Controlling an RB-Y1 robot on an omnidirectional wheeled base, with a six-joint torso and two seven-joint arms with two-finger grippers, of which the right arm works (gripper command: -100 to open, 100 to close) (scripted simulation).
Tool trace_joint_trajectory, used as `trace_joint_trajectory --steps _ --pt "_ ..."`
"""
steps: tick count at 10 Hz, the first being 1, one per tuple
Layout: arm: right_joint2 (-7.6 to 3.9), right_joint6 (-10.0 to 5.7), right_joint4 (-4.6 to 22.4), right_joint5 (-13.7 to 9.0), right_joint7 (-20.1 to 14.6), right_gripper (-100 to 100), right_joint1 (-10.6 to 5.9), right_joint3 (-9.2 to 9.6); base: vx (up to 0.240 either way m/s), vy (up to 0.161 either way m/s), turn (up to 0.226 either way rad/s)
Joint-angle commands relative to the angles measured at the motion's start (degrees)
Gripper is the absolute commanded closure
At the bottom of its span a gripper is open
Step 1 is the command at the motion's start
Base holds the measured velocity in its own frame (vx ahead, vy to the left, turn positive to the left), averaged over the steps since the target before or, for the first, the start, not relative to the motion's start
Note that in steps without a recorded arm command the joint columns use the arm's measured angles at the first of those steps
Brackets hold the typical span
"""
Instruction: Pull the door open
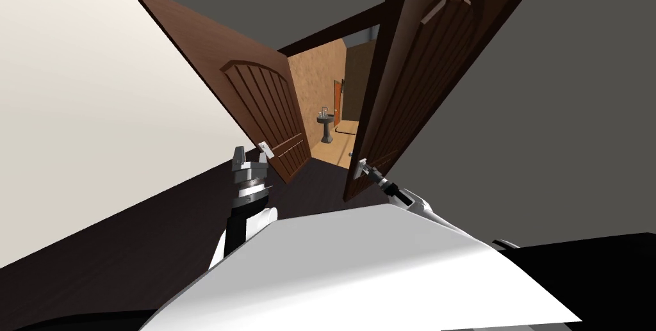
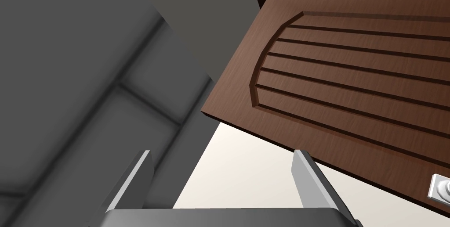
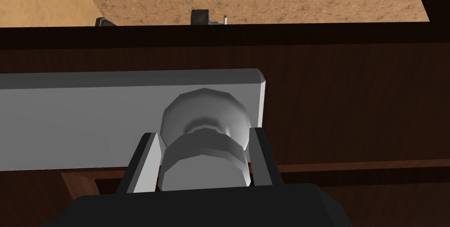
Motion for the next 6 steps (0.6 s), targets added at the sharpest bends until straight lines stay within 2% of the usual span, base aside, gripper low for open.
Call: trace_joint_trajectory --steps 1,2,3,5,6 --pt "-0.64 -1.90 1.3 0.1 -0.2 100 0.32 -0.17 0.020 -0.004 -0.028" --pt "-1.68 -3.92 1.7 0.4 -0.8 100 1.24 0.07 0.021 -0.008 -0.021" --pt "-1.68 -4.34 1.7 0.4 -0.8 100 1.24 0.07 0.012 -0.006 -0.040" --pt "-3.86 -8.38 2.4 1.0 -2.0 100 3.17 0.58 0.017 -0.012 -0.070" --pt "-3.86 -9.94 2.4 1.0 -2.0 100 3.17 0.58 0.015 -0.014 -0.079"
